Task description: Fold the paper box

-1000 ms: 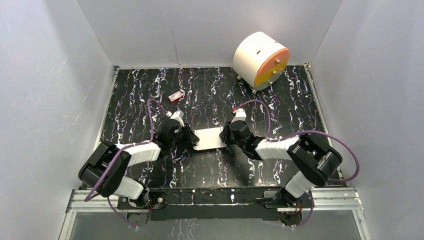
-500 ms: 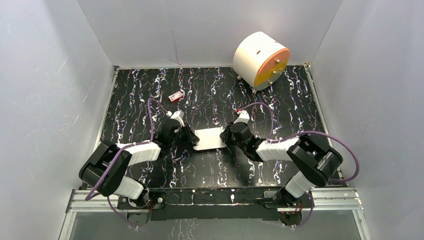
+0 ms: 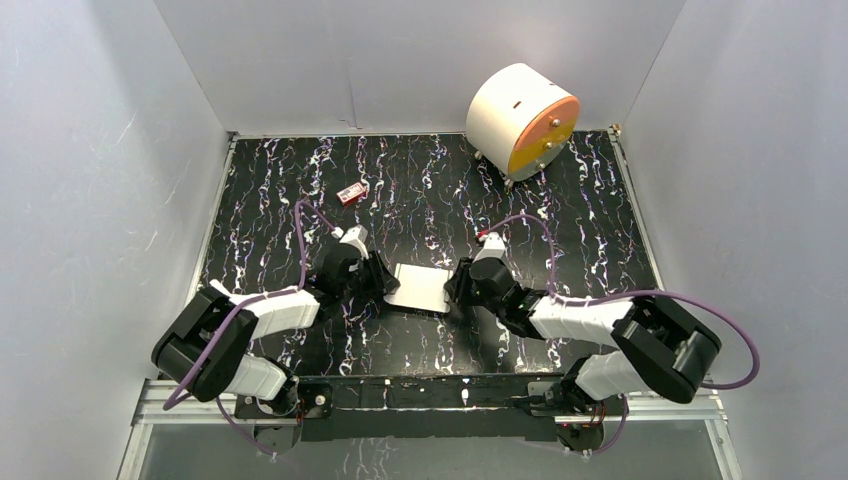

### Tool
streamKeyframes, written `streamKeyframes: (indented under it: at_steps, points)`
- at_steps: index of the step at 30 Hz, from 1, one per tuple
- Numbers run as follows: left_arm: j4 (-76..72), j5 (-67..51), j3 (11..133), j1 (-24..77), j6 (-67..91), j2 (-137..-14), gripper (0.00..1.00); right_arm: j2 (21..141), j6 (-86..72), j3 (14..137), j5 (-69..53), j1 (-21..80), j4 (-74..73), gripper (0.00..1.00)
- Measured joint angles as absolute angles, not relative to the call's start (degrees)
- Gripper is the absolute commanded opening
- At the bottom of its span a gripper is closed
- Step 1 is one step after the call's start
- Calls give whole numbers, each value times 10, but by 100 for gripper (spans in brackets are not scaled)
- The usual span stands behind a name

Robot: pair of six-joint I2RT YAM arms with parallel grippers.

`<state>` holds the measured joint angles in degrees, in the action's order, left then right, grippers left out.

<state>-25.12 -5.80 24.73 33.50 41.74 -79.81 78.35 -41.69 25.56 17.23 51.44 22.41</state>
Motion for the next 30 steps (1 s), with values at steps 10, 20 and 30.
streamKeyframes:
  at_steps: [10, 20, 30]
  points:
    - [-220, -45, 249, 327, 418, -763, 50, 734, -396, 255, 163, 450, 211, 42]
    - [-243, -56, 281, 323, 419, -836, 43, 802, -397, 263, 107, 435, 239, 41]
    - [-292, -93, 283, 316, 425, -863, 22, 872, -408, 282, 67, 428, 307, 28]
